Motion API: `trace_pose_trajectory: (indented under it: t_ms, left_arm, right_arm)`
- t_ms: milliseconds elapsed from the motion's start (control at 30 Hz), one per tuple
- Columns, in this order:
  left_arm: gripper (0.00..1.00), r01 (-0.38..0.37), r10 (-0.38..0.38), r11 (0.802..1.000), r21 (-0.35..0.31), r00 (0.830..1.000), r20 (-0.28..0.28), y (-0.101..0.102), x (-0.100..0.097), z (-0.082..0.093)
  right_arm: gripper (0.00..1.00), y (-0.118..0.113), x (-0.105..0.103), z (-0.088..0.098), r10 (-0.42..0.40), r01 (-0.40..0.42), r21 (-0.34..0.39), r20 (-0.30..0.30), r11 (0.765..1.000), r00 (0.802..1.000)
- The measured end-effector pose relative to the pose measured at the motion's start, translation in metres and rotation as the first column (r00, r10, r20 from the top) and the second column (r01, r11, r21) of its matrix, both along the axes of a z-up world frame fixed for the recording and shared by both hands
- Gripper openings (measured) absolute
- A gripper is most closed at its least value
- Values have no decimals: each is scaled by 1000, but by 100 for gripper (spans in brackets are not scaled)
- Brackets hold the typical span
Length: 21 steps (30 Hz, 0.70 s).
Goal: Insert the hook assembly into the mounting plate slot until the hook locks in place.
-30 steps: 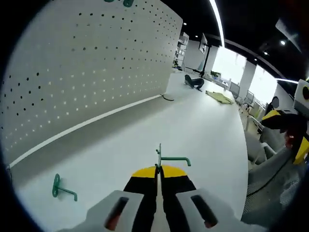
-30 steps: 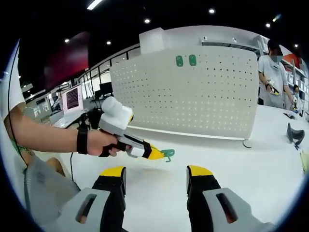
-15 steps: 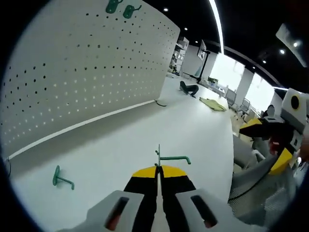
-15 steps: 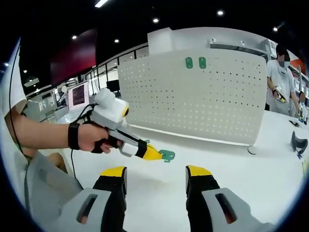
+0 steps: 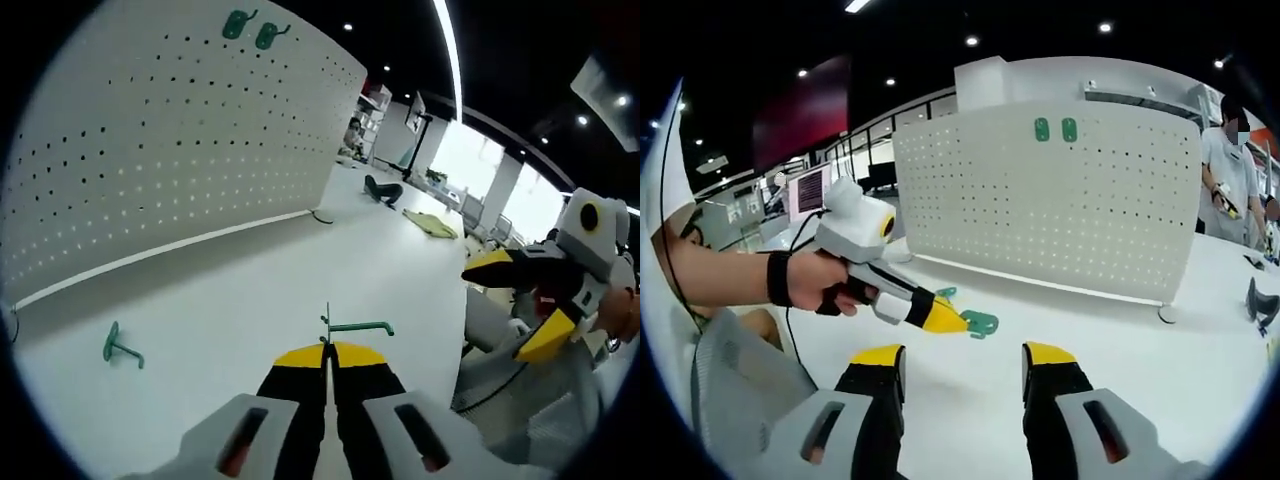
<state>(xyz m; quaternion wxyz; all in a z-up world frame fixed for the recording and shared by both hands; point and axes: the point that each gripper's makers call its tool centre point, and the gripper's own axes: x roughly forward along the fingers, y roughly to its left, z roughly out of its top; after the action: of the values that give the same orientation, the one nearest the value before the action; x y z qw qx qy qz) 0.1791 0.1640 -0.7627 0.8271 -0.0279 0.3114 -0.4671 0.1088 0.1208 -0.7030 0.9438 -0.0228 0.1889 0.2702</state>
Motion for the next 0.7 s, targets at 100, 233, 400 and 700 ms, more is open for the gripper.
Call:
trace_pose_trajectory:
  t_ms: [100, 233, 400, 700]
  left_arm:
    - [1, 13, -13, 1000, -10, 1000, -6, -1, -6, 5]
    - [1, 18, -18, 1000, -16, 1000, -10, -1, -11, 8]
    - [1, 23, -23, 1000, -15, 999, -23, 2, -16, 10]
    - [1, 28, -29, 999, -25, 999, -40, 3, -30, 15]
  right_arm:
    - [46, 0, 1, 1, 1, -1, 14, -2, 1000, 1000]
    - [46, 0, 2, 1, 8, -8, 5, 3, 1000, 1000]
    - [43, 4, 2, 0, 33, -33, -6, 6, 999, 999]
    - [36, 14, -2, -6, 97, -97, -35, -6, 995, 995]
